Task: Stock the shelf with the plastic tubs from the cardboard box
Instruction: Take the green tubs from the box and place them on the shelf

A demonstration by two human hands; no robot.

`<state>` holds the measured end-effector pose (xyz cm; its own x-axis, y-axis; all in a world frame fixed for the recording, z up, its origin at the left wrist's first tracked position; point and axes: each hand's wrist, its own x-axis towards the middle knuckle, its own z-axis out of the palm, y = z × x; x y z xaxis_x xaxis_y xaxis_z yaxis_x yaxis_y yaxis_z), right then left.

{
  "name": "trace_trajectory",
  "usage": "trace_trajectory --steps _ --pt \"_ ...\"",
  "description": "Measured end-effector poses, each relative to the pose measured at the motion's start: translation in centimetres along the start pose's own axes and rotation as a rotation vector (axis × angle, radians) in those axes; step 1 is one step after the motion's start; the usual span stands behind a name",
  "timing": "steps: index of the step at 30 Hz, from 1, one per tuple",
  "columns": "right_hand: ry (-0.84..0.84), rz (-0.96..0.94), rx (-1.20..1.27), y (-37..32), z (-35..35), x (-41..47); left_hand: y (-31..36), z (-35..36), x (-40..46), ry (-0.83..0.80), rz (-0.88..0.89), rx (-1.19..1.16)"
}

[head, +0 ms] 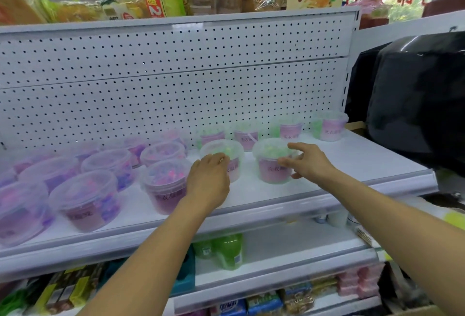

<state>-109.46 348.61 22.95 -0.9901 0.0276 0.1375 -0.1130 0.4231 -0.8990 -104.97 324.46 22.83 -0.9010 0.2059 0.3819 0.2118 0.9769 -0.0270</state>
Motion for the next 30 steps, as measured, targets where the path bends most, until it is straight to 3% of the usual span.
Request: trace_trajectory --steps 9,17,23,27,30 --pt "0.048 0.014 -0.247 0.1 1.2 3.7 0.1 0.9 2.2 0.001 -0.012 -0.047" --pt "-0.101 -0.077 -0.786 -0.2 -1.3 1.8 1.7 0.4 1.6 0.005 -0.038 0.023" --pt "0.157 -0.546 -0.849 3.2 -6.3 -5.7 8.9 1.0 -3.7 0.254 0.090 -0.138" --pt "0.103 -0.589 -0.822 8.6 -11.0 -9.7 16.2 2.6 -7.0 0.185 0.098 -0.243" --pt "0.061 -0.568 -0.820 13.5 -14.4 -12.0 22.0 4.9 -9.1 0.040 0.072 -0.330"
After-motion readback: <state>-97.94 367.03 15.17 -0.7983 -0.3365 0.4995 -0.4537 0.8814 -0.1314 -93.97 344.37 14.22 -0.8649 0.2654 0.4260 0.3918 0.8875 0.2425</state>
